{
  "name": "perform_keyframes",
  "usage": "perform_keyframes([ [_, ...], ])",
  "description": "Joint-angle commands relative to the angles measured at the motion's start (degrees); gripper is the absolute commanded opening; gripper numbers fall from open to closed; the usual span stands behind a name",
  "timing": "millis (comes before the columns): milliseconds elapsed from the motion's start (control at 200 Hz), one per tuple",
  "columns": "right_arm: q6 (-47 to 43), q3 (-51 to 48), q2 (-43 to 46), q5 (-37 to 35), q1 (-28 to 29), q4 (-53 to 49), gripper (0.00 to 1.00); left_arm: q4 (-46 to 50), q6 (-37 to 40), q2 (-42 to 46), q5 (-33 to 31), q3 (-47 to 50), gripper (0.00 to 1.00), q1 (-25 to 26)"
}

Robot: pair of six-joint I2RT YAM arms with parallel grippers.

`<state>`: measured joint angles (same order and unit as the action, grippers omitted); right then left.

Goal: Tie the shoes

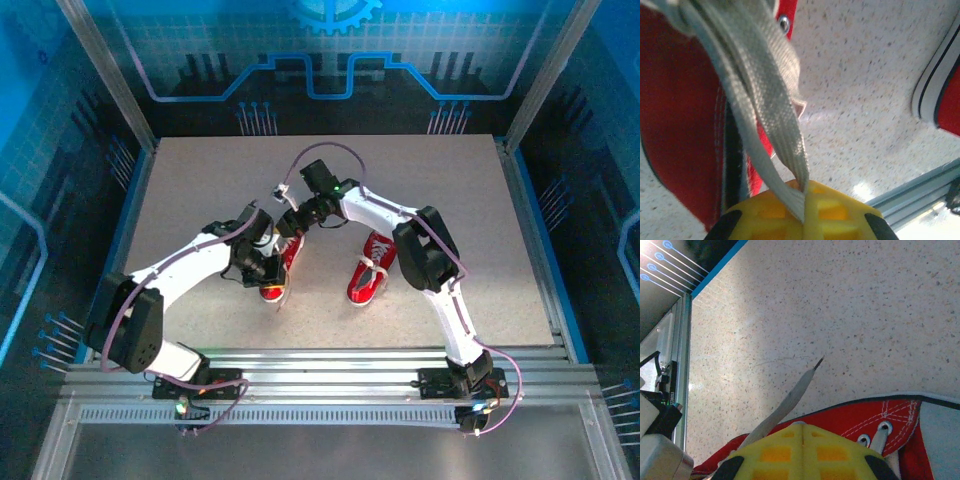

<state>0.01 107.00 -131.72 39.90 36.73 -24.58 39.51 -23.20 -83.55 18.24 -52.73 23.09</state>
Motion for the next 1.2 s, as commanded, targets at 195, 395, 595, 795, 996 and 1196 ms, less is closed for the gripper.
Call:
perform_keyframes([
  [195,-2.05,3.70,-1.26,1.67,1.49,-0.70,0.00,-6.61,-5.82,1.78,-0.31,3.13,0.00,1.05],
  [395,-2.64,4.41,-0.72,0.96,2.67,-1.06,0.11,-5.42,-4.28,4.11,-2.19,3.09,0.28,1.01],
  [595,2.65,-0.50,5.83,-2.56,0.96,1.60,0.51,-0.95,1.13,9.26,-4.18,-1.08,0.53,0.58],
  [795,8.04,-8.66,15.05,-5.02,-2.32,4.87,0.57,-0.35,3.71,15.09,-5.09,-2.75,0.54,-1.73],
  [996,8.38,-22.70,25.02,-8.89,-1.30,7.19,0.57,0.75,2.86,20.20,-6.92,-3.18,0.53,-9.56],
  [1196,7.31,-37.73,30.46,-14.80,6.64,10.29,0.57,-3.92,5.66,14.71,1.26,-4.23,0.52,-18.26],
])
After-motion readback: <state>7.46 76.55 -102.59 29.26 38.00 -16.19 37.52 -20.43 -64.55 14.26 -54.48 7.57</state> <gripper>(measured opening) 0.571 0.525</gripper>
